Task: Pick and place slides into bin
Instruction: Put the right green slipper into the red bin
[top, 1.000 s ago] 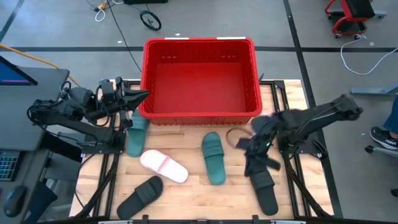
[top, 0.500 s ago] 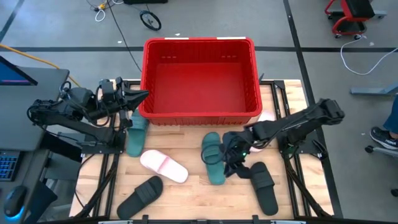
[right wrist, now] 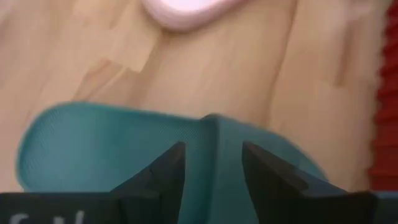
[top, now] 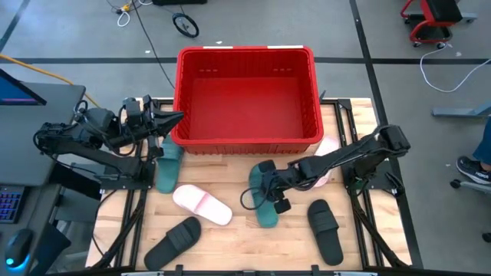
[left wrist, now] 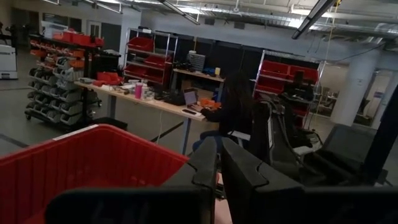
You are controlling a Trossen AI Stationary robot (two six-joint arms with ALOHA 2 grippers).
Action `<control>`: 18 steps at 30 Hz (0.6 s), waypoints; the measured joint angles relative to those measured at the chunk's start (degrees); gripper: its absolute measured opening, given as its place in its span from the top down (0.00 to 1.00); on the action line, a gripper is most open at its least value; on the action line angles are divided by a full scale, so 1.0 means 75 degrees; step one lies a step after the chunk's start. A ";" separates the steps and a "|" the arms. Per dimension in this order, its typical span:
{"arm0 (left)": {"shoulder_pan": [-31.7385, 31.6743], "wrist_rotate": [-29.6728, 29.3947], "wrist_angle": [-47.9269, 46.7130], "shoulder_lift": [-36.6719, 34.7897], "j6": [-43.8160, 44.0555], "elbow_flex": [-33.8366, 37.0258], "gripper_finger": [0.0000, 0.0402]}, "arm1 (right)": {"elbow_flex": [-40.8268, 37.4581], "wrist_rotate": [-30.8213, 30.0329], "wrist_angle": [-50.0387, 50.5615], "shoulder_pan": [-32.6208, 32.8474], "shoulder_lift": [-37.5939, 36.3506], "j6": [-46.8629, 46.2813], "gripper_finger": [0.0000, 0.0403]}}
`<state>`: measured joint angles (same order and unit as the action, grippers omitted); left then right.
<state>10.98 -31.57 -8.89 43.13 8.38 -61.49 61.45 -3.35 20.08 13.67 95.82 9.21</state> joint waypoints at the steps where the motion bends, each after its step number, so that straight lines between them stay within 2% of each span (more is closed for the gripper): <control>1: 0.0000 0.0000 -0.0002 0.0000 -0.0003 0.0000 0.93 | 0.0000 -0.0139 0.0000 0.0004 0.0126 0.0002 0.59; 10: 0.0000 0.0000 0.0000 0.0000 -0.0012 -0.0001 0.95 | 0.0000 -0.2262 0.0016 -0.0006 0.0669 -0.0224 0.59; 14: 0.0002 0.0000 0.0000 0.0000 -0.0017 -0.0001 0.94 | 0.0000 -0.2286 -0.0011 -0.0120 0.0661 -0.0414 0.62; 18: 0.0000 0.0002 0.0003 -0.0001 -0.0020 0.0000 0.93 | 0.0000 -0.1787 0.0005 -0.0278 0.0726 -0.0870 0.77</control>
<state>10.98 -31.56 -8.86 43.13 8.23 -61.49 61.45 -16.75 20.12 11.58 101.26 2.69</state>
